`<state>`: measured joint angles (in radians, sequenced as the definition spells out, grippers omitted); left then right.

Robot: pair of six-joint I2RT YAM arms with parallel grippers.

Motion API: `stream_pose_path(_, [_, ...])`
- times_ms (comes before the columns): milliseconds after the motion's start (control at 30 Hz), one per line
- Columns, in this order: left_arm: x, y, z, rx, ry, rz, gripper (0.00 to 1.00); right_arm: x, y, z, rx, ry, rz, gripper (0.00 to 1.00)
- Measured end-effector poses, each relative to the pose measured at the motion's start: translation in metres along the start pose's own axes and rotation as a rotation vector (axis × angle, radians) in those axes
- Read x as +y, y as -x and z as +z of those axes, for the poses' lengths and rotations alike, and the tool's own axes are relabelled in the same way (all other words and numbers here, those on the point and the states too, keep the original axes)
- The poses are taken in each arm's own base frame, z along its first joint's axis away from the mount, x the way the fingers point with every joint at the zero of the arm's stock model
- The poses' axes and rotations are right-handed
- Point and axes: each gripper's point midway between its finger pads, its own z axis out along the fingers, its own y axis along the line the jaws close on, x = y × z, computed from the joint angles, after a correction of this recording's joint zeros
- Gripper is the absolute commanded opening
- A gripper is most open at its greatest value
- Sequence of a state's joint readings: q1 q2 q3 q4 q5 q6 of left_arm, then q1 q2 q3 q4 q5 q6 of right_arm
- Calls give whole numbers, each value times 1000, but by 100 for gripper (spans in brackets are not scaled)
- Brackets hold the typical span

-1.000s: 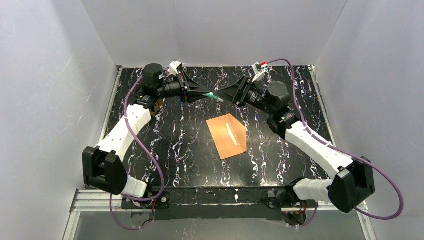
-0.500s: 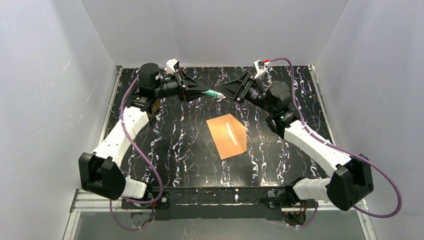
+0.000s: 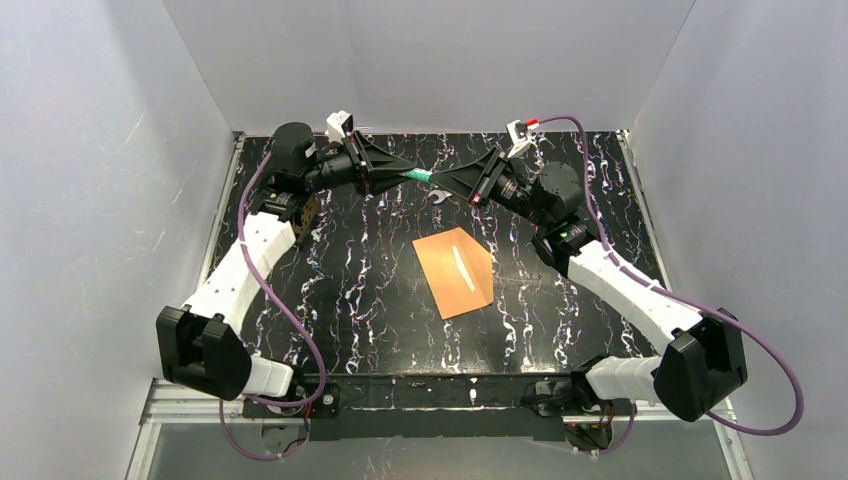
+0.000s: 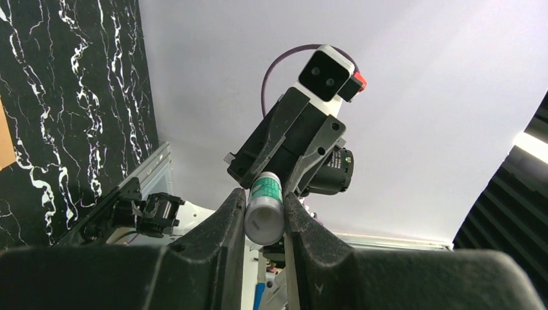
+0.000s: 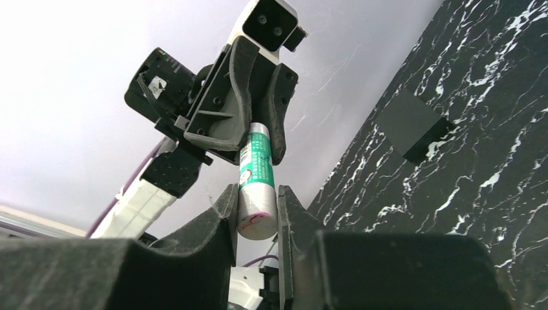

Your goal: Place the letter into the envelope and seal it

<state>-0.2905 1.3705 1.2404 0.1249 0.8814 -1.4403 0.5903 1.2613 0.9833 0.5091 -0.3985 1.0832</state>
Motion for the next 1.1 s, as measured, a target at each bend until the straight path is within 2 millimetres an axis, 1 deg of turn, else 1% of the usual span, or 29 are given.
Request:
stream_pose_path(33, [-1,0,0,1,-2,-2,0,2,0,0,-2,7,4,15])
stream_pose_path(67, [-2,0,0,2,-6,-5,5,3,1,0,-5,9,8,11])
stream_pose_path(100, [-2,0,0,4,-8,-3,20,3,1,0,-7,10,12,8])
stream_pose_path(167, [-3,-1,-1,8,-12,1,46,3,1,1,-6,12,12,4])
stream_pose_path(200, [-3,-1,0,8,-12,5,51,3,1,1,-2,15,14,2])
stream_pose_path(233, [-3,-2,-1,12,-14,11,52,2,0,1,1,13,15,1])
stream_pose_path(367, [-3,-4,-1,26,-17,25,54,-8,-8,7,41,2,26,1])
stream_pose_path(400, [-2,-4,-1,27,-15,26,53,-9,-9,9,53,4,29,1])
stream_pose_path(467, [1,-3,-2,26,-10,22,48,-11,-11,12,66,7,31,1])
stream_pose_path(600, [7,-8,-2,50,-3,10,39,-11,-13,14,84,23,31,1])
stream_pose_path(700, [10,-11,-2,68,-1,5,37,-9,-14,16,97,39,27,1])
stream_pose_path(800, [11,-13,-2,80,0,1,37,-9,-17,18,117,58,32,1])
stream_pose_path(867, [11,-13,-2,81,1,-1,33,-8,-18,19,123,67,36,1])
stream_pose_path(900, [12,-13,-2,83,1,-2,29,-8,-19,19,127,70,37,1])
stream_pose_path(1000, [12,-14,-1,85,5,-15,2,-4,-17,20,130,81,34,1])
stream_pose_path(1033, [12,-14,-2,88,2,-17,0,-4,-17,20,132,83,30,1])
stream_pose_path(1100, [11,-14,-2,89,-1,-13,0,-3,-17,21,136,87,30,1])
